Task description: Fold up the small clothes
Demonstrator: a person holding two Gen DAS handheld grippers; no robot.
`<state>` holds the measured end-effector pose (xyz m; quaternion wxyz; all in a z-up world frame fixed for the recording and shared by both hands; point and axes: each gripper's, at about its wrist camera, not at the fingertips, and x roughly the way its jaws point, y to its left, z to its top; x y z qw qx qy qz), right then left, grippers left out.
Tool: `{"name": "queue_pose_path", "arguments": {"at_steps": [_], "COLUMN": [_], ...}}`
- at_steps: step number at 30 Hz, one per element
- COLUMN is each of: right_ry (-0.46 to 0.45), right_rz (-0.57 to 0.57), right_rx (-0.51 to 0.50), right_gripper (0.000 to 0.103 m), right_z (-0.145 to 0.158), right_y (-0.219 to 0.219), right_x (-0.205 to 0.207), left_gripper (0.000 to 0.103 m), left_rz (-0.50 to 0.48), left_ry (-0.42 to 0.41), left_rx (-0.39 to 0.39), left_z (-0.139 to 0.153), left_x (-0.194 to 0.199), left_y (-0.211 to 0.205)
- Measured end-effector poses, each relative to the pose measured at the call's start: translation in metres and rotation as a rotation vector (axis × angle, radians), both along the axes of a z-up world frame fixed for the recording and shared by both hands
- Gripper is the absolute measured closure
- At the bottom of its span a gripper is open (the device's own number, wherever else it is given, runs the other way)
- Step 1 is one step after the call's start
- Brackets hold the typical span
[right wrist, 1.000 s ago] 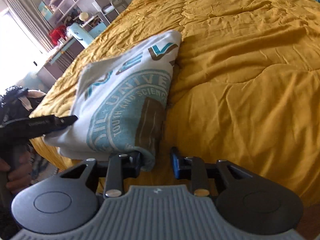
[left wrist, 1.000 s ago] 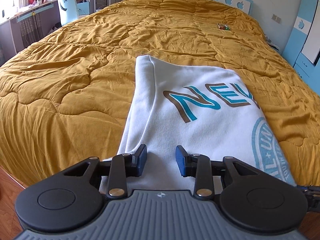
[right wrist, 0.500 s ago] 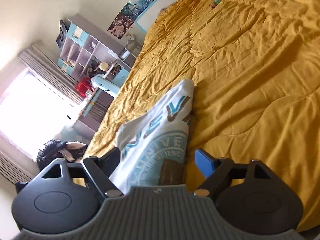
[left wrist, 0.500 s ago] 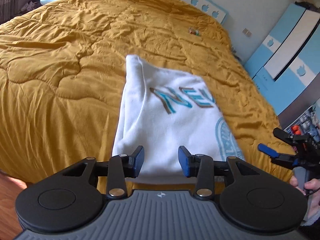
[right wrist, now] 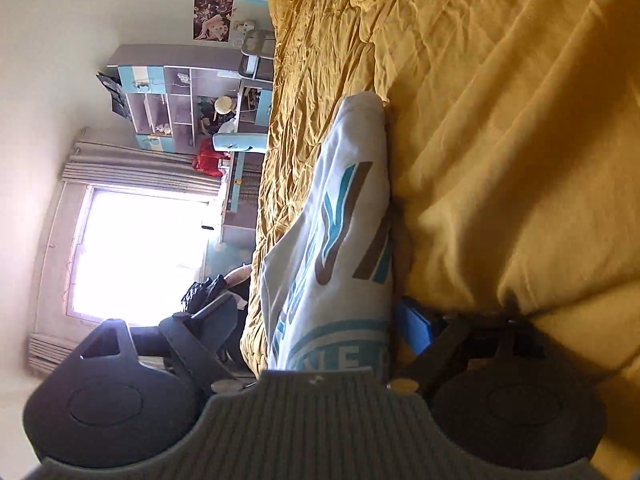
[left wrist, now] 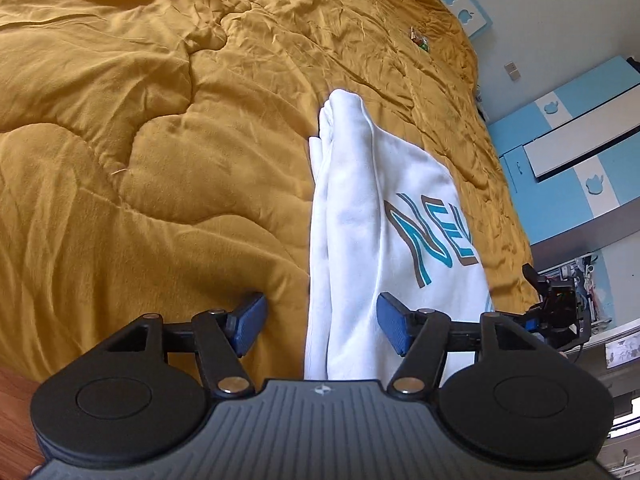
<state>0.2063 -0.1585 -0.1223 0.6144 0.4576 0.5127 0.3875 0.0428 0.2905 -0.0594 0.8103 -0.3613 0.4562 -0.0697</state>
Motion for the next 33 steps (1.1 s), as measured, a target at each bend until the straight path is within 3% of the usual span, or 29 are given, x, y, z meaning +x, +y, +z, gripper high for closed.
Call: {"name": "queue_pose_path", "arguments": {"at_steps": [4, 11, 15, 21, 25, 27, 29, 30, 32, 33], "right_ry": [-0.026, -0.14, -0.114, -0.075, -0.074, -0.082, -0.095, -0.106, -0.137, -0.155], "right_rz": [0.074, 0.219, 0.219, 0.162, 0.169, 0.201, 0.226, 0.235, 0.247, 0.248], "right_rx": [-0.017, -0.124, -0.063, 0.066, 0.083, 0.068, 0.038, 0.016, -0.05, -0.11], "right_gripper": [0.022, 0.021, 0.021, 0.021, 0.021, 0.021, 0.021, 0.022, 0.03, 0.046], "right_z": [-0.004, -0.002, -0.016, -0.035, -0.04, -0.038, -0.034, -0.033, -0.028, -0.025], "right_y": [0.007, 0.049, 0.062, 0.06, 0.062, 0.07, 0.078, 0.081, 0.087, 0.089], "right_x": [0.009, 0.017, 0.027, 0.03, 0.029, 0.029, 0.028, 0.026, 0.024, 0.022], "left_gripper": [0.025, 0.023, 0.024, 0.024, 0.026, 0.032, 0.054, 0.06, 0.066, 0.066], "left_rz": [-0.011, 0.001, -0.06, -0.118, -0.095, -0.082, -0.072, -0.069, -0.081, -0.083], "left_ry": [-0.041, -0.019, -0.006, 0.008, 0.003, -0.005, -0.012, -0.013, -0.036, -0.041], "left_rx": [-0.125, -0.402, -0.465, -0.482, -0.583, -0.623, -0.641, -0.618, -0.574, -0.558], "left_z": [-0.015, -0.053, -0.064, -0.073, -0.084, -0.089, -0.096, -0.097, -0.095, -0.093], "left_x": [0.012, 0.04, 0.058, 0.07, 0.07, 0.069, 0.07, 0.071, 0.072, 0.072], "left_y": [0.01, 0.029, 0.024, 0.014, 0.02, 0.02, 0.016, 0.009, -0.003, -0.007]}}
